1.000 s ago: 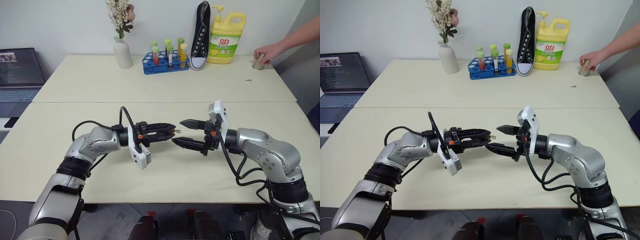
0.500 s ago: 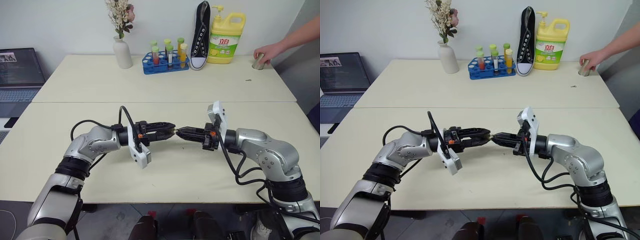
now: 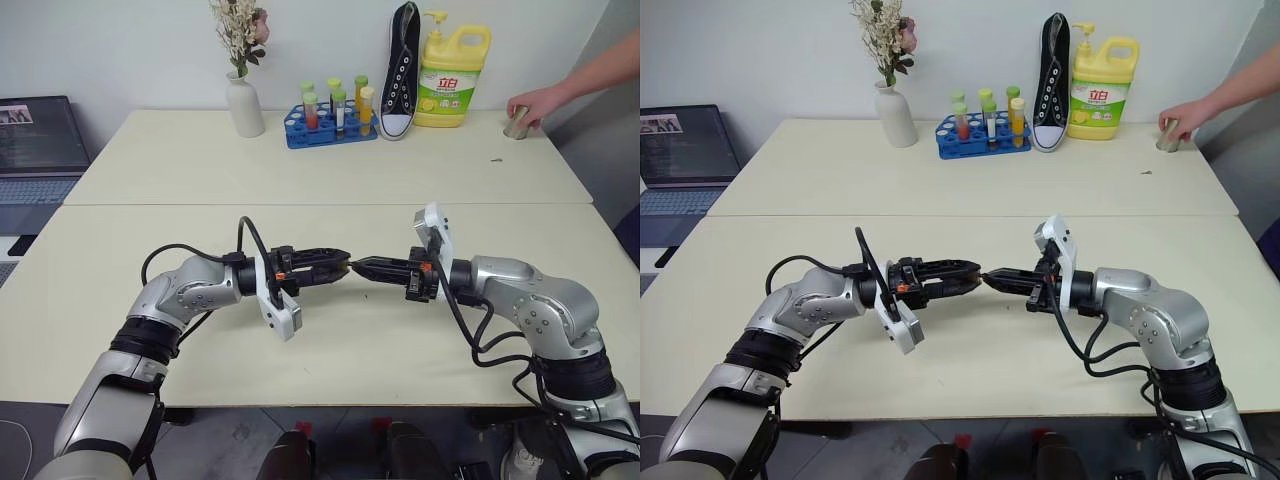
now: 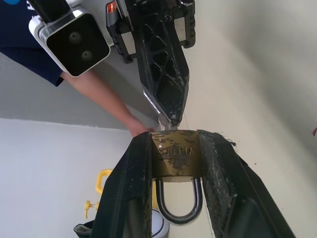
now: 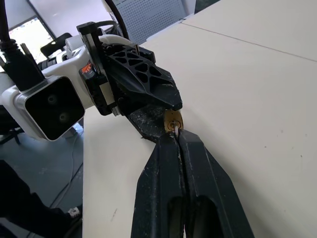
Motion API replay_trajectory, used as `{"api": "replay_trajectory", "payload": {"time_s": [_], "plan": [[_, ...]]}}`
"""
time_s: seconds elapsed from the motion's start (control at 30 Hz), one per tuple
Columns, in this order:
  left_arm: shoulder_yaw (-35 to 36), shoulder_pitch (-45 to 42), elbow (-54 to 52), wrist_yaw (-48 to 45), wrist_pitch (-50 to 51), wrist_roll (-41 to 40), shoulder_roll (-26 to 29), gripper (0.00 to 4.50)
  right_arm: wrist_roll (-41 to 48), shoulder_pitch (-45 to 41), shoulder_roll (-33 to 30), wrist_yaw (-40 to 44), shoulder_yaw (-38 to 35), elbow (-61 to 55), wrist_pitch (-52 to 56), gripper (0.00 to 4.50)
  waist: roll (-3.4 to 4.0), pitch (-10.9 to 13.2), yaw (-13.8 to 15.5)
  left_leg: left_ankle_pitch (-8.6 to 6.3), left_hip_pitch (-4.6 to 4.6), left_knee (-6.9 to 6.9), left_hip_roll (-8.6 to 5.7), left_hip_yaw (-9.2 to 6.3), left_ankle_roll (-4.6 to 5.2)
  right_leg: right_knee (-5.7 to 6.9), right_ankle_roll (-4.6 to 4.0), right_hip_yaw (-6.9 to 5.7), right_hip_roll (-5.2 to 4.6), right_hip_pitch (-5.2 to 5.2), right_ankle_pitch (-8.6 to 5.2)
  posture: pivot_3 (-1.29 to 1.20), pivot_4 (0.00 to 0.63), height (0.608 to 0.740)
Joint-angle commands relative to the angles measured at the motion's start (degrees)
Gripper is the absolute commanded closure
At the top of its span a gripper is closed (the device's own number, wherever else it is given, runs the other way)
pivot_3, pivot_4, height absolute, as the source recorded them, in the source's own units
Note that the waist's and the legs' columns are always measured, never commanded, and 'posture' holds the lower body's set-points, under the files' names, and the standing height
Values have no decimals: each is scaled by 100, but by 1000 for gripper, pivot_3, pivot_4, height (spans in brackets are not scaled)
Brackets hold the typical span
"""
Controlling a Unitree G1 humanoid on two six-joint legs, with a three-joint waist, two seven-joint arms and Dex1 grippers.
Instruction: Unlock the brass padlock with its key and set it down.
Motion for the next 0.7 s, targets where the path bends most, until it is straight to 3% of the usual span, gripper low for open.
{"api": "replay_trajectory", "payload": {"time_s": [0.03, 0.5, 0.7], "plan": [[23, -4, -164, 108, 3, 9, 64, 3517, 329, -249, 23, 84, -135, -19, 277, 4500, 0, 0, 1, 0, 0, 0, 0, 0, 0, 0, 0, 0, 0, 0, 0, 0, 150, 740], [37, 20, -211, 312, -5, 184, 100, 3517, 805, -560, 242, -205, -441, 211, 1140, 4500, 0, 0, 0, 0, -6, -1, 0, 1, 0, 1, 0, 3, 0, -6, 0, 0, 150, 740], [2, 31, -211, 331, 29, 162, 121, 3517, -239, -229, -243, 503, 271, -577, -388, 4500, 0, 0, -1, 0, -16, 0, -1, 0, 0, 1, 0, 0, -1, -15, 0, 0, 150, 740]]}}
